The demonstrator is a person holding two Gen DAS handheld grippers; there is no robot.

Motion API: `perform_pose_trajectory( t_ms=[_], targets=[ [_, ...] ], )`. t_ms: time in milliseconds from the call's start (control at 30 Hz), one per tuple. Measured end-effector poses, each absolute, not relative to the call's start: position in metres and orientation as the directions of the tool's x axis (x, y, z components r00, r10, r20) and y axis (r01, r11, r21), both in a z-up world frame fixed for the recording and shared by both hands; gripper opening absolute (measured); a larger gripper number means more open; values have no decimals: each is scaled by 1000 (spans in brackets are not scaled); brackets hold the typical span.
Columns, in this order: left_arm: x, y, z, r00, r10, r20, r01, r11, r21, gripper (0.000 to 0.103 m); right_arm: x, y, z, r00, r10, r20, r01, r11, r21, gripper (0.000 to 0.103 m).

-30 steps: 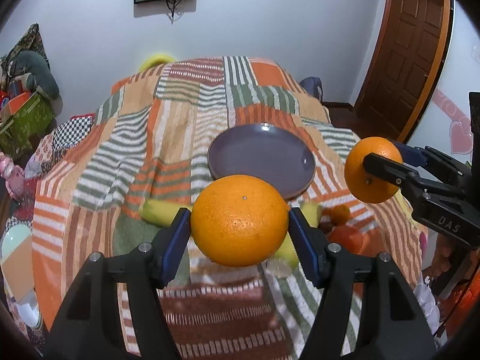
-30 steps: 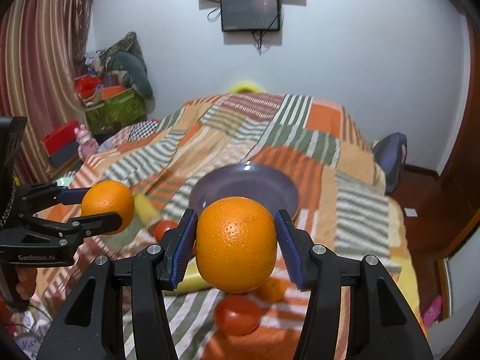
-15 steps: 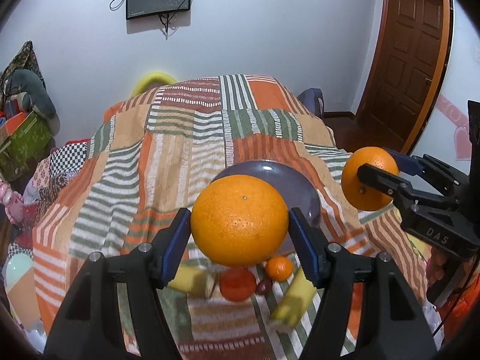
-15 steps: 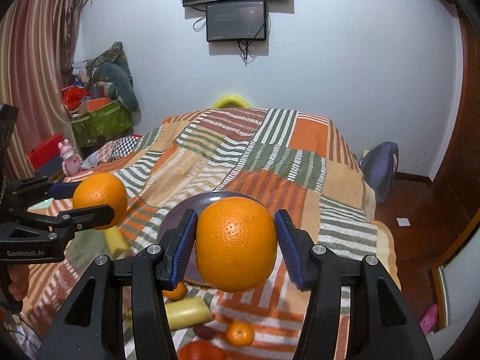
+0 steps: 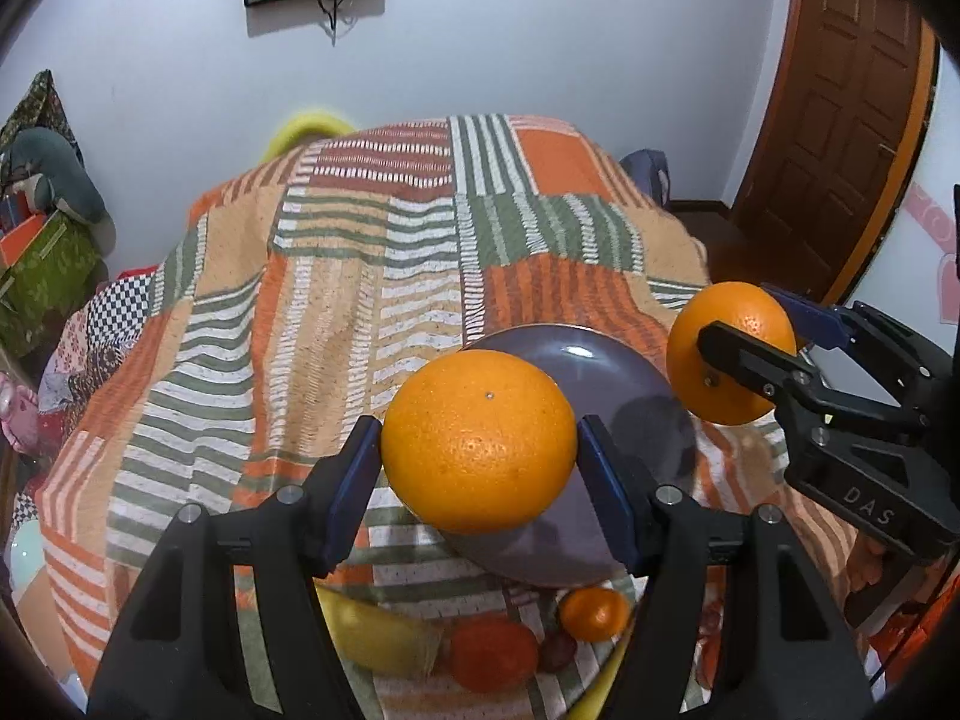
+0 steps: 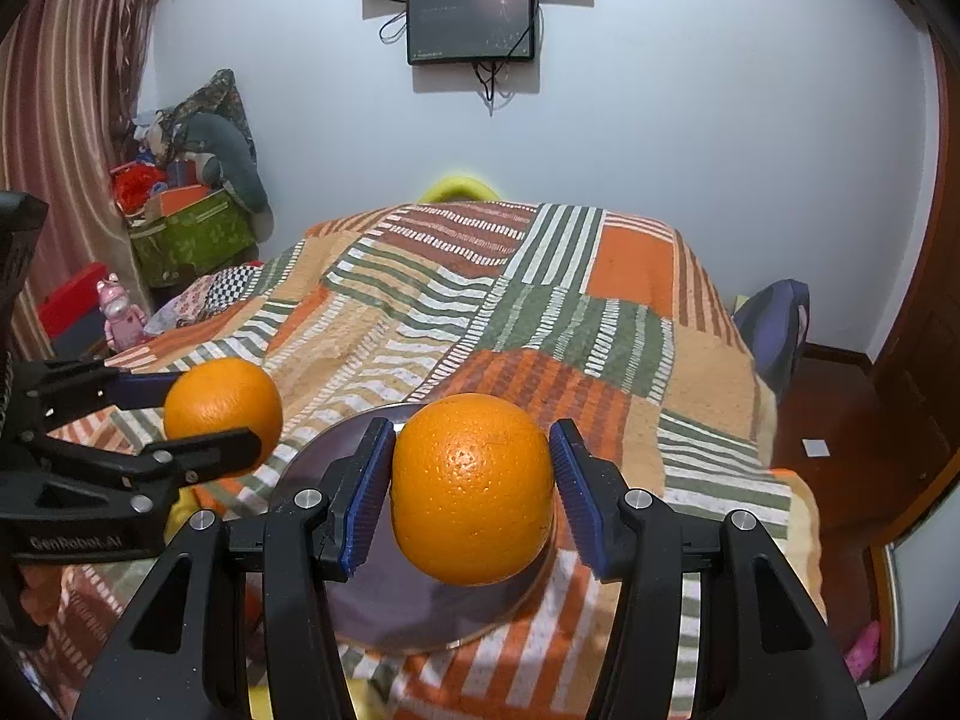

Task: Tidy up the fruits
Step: 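Carry the right tool's orange onto the purple plate while the left tool carries its orange there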

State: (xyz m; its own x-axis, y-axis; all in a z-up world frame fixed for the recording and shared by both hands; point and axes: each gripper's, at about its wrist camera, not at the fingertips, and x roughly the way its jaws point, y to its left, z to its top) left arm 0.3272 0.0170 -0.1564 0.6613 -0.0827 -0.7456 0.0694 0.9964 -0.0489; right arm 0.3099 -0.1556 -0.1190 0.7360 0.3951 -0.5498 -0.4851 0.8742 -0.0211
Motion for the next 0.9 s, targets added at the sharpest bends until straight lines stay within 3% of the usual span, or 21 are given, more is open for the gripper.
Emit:
perform_pose_trajectory(
  t_ms=[900],
  targets=[
    [411, 9, -234, 502, -76, -861, 90, 995, -36, 66, 382, -142, -171, 630, 391, -671, -514, 858, 18, 50]
  ],
)
